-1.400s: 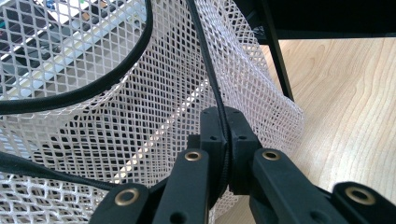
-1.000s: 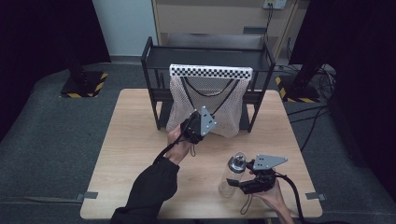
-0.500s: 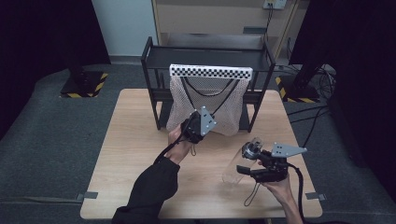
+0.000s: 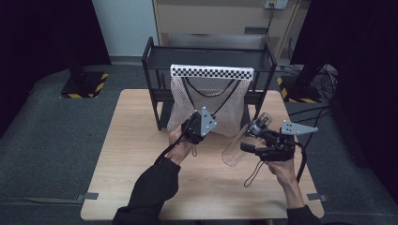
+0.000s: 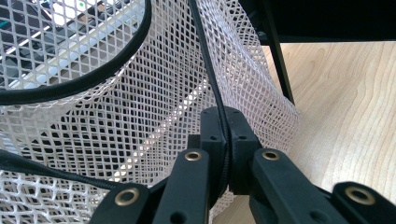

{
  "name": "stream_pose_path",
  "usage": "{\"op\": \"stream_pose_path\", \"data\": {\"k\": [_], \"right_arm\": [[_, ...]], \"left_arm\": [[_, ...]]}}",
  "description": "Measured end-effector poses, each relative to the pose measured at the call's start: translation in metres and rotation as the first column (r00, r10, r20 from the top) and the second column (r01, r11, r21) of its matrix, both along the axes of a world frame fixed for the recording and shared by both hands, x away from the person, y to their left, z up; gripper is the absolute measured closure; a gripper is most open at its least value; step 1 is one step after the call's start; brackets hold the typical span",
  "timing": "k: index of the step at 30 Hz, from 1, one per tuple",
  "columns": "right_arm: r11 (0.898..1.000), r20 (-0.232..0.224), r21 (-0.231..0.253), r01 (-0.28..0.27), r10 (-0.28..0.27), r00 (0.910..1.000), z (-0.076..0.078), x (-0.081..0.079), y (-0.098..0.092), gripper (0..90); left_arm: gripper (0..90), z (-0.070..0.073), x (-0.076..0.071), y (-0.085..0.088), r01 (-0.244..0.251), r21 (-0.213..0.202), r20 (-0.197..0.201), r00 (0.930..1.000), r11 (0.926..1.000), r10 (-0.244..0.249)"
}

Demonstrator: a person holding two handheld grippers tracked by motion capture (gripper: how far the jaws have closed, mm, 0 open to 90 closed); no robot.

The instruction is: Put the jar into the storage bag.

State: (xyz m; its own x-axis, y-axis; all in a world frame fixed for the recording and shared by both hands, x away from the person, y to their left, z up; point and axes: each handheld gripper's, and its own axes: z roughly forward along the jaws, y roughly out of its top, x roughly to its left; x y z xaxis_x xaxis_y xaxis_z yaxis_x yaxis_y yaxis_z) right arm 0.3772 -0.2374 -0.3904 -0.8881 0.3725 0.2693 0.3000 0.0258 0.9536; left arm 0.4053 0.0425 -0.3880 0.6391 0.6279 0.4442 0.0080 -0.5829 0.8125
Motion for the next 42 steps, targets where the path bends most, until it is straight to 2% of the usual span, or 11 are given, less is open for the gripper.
{"op": "stream_pose_path", "data": {"k": [17, 24, 33, 42], "right_arm": [[0.998, 0.017, 0.027, 0.058, -0.059, 0.9981, 0.042, 0.029, 0.008, 31.5], [0.995, 0.034, 0.059, 0.084, -0.086, 0.9957, 0.060, 0.041, 0.014, 31.4], [0.986, 0.025, 0.122, 0.115, -0.119, 0.9926, 0.069, 0.054, 0.016, 31.5], [0.982, 0.026, 0.148, 0.120, -0.125, 0.9917, 0.079, 0.062, 0.026, 31.5]], "left_arm": [[87.0, -0.001, 0.001, 0.001, 0.005, 0.006, -0.003, 1.0000, 1.0000, -0.005], [87.0, -0.001, 0.000, 0.001, 0.007, 0.003, 0.000, 1.0000, 1.0000, -0.007], [86.9, 0.000, -0.001, 0.002, 0.008, 0.009, 0.007, 0.9999, 0.9999, -0.008], [87.0, 0.000, -0.001, 0.002, 0.010, 0.011, 0.009, 0.9999, 0.9999, -0.010]]}}
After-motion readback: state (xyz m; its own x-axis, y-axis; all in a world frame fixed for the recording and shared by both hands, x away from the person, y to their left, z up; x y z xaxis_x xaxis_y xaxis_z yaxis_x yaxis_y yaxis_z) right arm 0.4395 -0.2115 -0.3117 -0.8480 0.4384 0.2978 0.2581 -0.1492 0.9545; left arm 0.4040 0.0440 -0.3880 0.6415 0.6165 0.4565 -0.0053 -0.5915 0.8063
